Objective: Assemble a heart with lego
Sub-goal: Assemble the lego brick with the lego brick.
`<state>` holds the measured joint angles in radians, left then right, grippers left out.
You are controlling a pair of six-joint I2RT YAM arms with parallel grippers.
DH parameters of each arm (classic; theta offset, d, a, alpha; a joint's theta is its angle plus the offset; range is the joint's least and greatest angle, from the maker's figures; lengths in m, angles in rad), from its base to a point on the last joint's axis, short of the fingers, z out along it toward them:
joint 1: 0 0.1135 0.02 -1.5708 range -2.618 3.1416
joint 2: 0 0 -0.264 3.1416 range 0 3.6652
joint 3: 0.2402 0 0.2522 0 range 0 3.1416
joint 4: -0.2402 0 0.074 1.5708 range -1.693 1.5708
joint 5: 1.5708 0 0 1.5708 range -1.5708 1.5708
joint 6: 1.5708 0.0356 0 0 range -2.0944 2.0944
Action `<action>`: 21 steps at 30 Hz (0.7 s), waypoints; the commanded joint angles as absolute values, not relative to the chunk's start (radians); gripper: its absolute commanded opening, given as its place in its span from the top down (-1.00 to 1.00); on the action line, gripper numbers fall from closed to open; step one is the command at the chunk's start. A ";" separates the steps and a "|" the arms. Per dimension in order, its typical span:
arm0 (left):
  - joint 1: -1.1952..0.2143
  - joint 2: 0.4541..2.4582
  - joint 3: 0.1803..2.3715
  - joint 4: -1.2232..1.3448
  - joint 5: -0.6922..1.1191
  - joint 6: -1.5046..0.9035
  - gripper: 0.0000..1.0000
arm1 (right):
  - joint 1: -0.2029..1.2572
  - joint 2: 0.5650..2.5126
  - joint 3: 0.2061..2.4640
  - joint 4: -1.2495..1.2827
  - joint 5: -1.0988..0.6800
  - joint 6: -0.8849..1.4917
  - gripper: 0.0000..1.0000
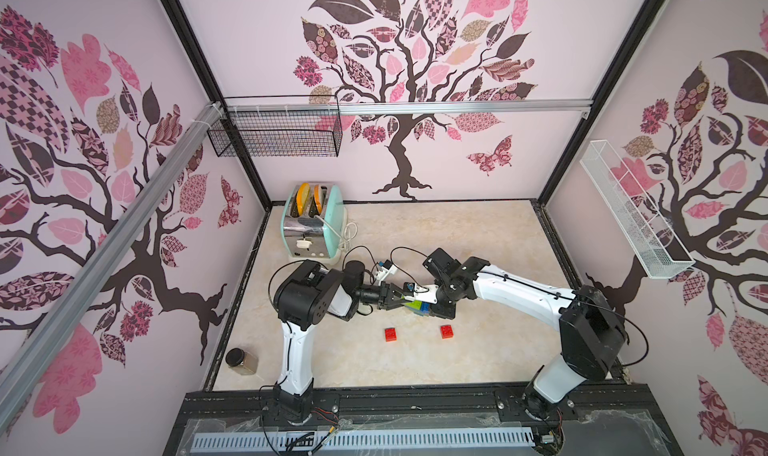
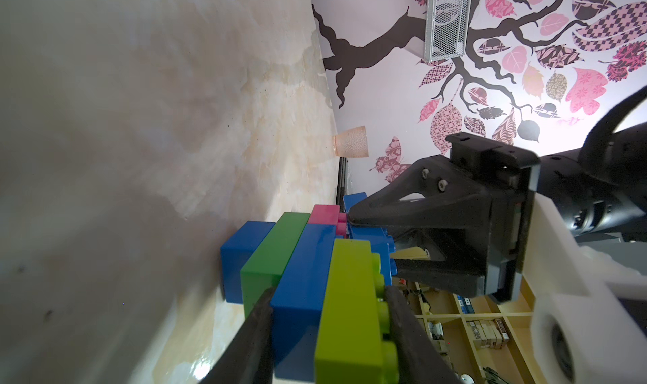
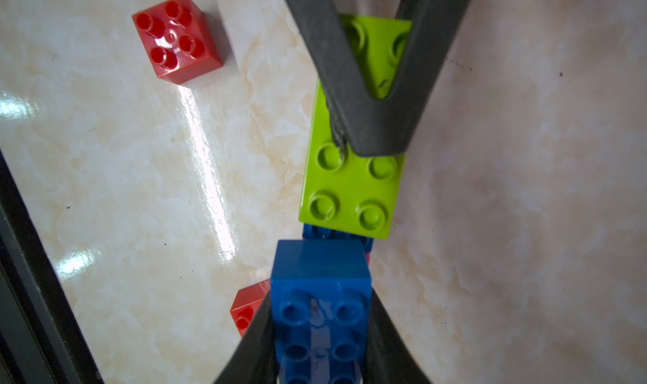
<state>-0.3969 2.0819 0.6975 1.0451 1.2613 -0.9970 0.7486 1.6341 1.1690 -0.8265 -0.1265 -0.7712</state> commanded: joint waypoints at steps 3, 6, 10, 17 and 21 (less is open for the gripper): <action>-0.418 2.075 0.688 0.984 1.239 -0.974 0.42 | 0.755 1.705 1.227 -0.863 -0.123 -0.754 0.48; -0.421 2.068 0.687 0.984 1.234 -0.976 0.42 | 0.756 1.731 1.251 -0.869 -0.116 -0.731 0.49; -0.423 2.069 0.690 0.983 1.232 -0.976 0.43 | 0.757 1.738 1.263 -0.876 -0.121 -0.720 0.49; -0.422 2.063 0.690 0.988 1.210 -0.996 0.48 | 0.770 1.769 1.288 -0.900 -0.123 -0.702 0.49; -0.424 2.060 0.695 0.975 1.198 -0.998 0.44 | 0.780 1.769 1.284 -0.894 -0.126 -0.700 0.49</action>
